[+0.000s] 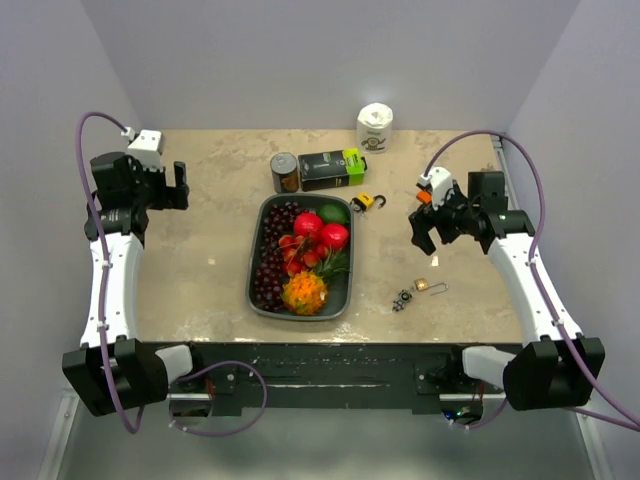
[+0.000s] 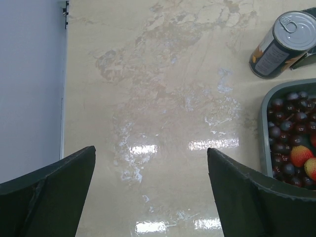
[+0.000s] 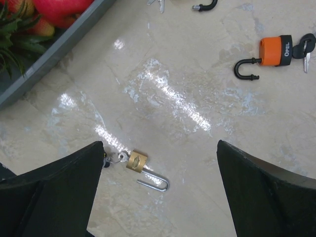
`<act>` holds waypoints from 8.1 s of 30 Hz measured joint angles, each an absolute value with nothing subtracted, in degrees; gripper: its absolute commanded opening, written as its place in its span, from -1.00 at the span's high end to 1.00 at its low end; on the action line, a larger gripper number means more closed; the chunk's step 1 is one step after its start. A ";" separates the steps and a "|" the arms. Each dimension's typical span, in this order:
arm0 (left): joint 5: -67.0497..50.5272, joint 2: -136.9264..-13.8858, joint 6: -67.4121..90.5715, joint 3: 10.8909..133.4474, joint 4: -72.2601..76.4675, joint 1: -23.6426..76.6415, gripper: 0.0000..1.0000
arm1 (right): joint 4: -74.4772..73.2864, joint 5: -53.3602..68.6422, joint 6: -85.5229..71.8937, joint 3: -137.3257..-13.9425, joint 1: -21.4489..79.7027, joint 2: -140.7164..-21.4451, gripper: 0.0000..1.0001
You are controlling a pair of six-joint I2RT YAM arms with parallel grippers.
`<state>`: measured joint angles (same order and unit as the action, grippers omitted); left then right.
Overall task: Lock with the key
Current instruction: Pick up the lock from the center of the board, then lock the lock.
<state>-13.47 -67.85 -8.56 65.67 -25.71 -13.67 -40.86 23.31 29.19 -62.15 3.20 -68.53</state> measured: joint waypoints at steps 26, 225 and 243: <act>-26.52 -68.29 -18.65 65.89 -32.34 -5.54 -0.98 | -61.82 23.49 91.46 -59.46 3.20 -80.86 -0.76; -45.32 -87.81 -35.35 87.33 -51.13 47.37 1.00 | -67.90 66.92 47.94 -69.38 2.28 -61.01 -0.75; -50.94 -89.36 -31.09 89.17 -49.34 47.37 1.00 | -48.21 63.11 32.40 -62.35 17.56 -54.02 -0.54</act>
<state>-50.94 -89.36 -31.09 89.17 -49.34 47.37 -48.21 63.11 32.40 -62.35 17.56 -54.02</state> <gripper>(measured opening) 0.056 0.790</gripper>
